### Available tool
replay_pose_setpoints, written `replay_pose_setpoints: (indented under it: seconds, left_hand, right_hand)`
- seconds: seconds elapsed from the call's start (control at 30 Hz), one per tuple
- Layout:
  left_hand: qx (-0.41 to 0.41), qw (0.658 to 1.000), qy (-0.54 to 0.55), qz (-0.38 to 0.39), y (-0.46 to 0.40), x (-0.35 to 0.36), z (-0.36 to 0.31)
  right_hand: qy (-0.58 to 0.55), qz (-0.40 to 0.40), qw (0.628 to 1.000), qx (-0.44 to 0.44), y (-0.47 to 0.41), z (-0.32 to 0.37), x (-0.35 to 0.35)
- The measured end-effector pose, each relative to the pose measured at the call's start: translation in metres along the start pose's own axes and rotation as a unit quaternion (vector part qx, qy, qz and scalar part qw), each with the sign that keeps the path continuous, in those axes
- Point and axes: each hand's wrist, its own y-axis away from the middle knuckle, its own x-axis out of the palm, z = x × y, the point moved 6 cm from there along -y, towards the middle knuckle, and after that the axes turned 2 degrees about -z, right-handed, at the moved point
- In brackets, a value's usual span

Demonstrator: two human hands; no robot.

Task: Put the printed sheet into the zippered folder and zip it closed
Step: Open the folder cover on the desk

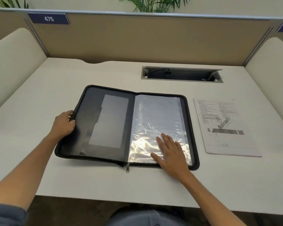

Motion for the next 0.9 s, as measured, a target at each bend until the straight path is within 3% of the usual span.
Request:
replay_pose_setpoints:
  seconds: [0.17, 0.33, 0.43, 0.53, 0.67, 0.9]
  left_hand:
    - [0.000, 0.999, -0.032, -0.003, 0.001, 0.019, 0.005]
    - [-0.037, 0.997, -0.047, 0.048, 0.004, 0.034, 0.005]
    - [-0.057, 0.994, -0.090, 0.030, 0.011, 0.033, -0.010]
    - [0.015, 0.987, -0.132, -0.088, 0.023, 0.031, -0.039]
    - [0.139, 0.966, -0.097, -0.197, 0.053, 0.048, -0.102]
    - [0.196, 0.962, 0.058, -0.181, 0.101, 0.109, -0.230]
  right_hand:
    - [-0.014, 0.003, 1.000, -0.003, 0.001, -0.001, 0.000]
    - [-0.039, 0.012, 0.999, -0.010, -0.002, -0.002, -0.007]
    - [-0.068, -0.021, 0.997, -0.016, -0.001, -0.006, -0.028]
    - [-0.081, -0.076, 0.994, -0.012, 0.002, -0.026, -0.057]
    - [-0.095, -0.125, 0.987, 0.029, 0.012, -0.073, -0.090]
    - [-0.085, -0.150, 0.972, 0.159, 0.037, -0.184, -0.120]
